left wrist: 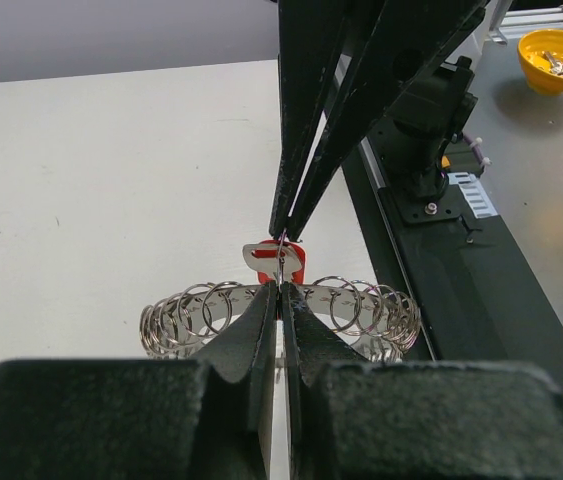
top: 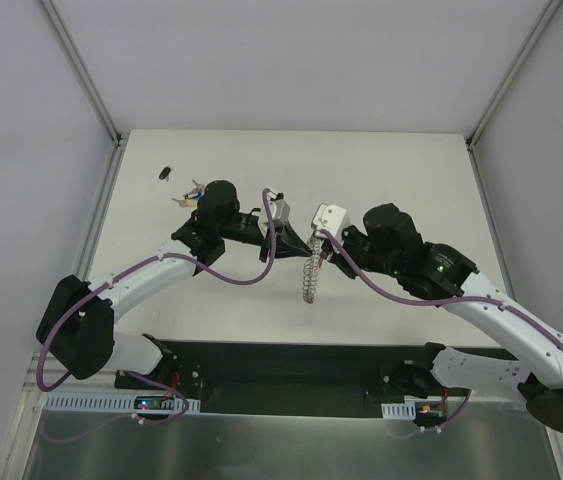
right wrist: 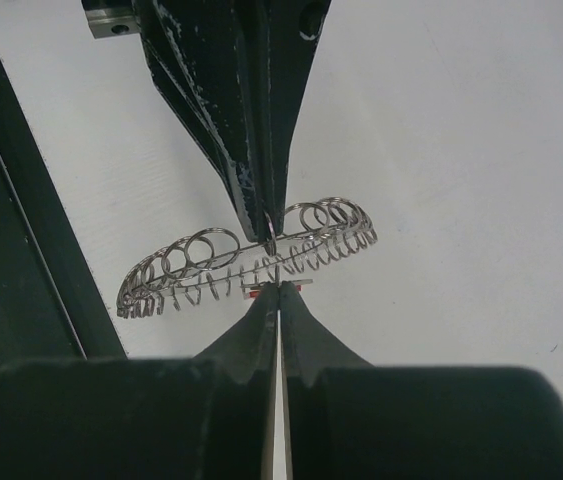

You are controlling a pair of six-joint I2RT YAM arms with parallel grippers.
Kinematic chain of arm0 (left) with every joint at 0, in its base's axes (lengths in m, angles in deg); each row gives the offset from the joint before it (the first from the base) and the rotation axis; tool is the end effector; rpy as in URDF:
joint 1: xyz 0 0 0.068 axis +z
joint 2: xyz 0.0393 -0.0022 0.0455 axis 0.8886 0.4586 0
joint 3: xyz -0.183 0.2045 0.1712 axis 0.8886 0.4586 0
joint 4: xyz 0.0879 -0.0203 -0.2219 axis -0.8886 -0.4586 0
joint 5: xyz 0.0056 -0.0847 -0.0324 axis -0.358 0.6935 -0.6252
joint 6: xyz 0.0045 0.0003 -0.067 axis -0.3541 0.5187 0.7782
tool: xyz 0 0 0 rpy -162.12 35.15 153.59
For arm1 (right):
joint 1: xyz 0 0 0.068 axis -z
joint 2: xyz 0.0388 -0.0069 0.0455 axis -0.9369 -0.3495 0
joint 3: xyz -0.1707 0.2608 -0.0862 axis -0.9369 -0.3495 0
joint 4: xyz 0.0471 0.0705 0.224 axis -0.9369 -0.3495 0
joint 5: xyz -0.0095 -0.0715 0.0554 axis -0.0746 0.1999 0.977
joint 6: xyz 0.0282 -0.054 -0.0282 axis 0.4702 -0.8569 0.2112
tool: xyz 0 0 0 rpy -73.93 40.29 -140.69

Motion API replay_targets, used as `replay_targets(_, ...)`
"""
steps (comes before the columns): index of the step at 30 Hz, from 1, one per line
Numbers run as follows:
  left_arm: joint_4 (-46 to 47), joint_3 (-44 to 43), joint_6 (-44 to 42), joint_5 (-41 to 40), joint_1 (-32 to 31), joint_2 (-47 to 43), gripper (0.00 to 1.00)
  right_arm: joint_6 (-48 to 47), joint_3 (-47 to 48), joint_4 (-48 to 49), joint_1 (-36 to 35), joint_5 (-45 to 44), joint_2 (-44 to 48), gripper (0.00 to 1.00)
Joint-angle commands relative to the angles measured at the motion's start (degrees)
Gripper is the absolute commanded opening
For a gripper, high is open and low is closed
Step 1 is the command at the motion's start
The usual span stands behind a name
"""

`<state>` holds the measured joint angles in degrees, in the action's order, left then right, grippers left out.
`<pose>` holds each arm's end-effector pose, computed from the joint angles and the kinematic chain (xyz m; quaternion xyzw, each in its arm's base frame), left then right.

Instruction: Put the keys on the keyring

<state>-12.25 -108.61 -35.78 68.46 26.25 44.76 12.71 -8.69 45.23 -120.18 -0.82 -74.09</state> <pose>0.1920 -0.2017 0.3772 0.5696 0.4175 -0.5156 0.4851 0.1120 0.1473 0.4055 -0.5931 0.5997 0.1300 0.5212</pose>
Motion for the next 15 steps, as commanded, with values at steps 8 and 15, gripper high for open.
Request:
replay_targets(8, 4.8, -1.9, 0.2, 2.5, -0.8, -0.7, 0.00, 1.6, 2.6, 1.8, -0.3, 1.9, 0.5, 0.01)
replay_targets(15, 4.9, -2.0, 0.3, 2.7, -0.8, -0.7, 0.00, 1.9, 2.5, 2.1, -0.2, 1.7, 0.4, 0.01)
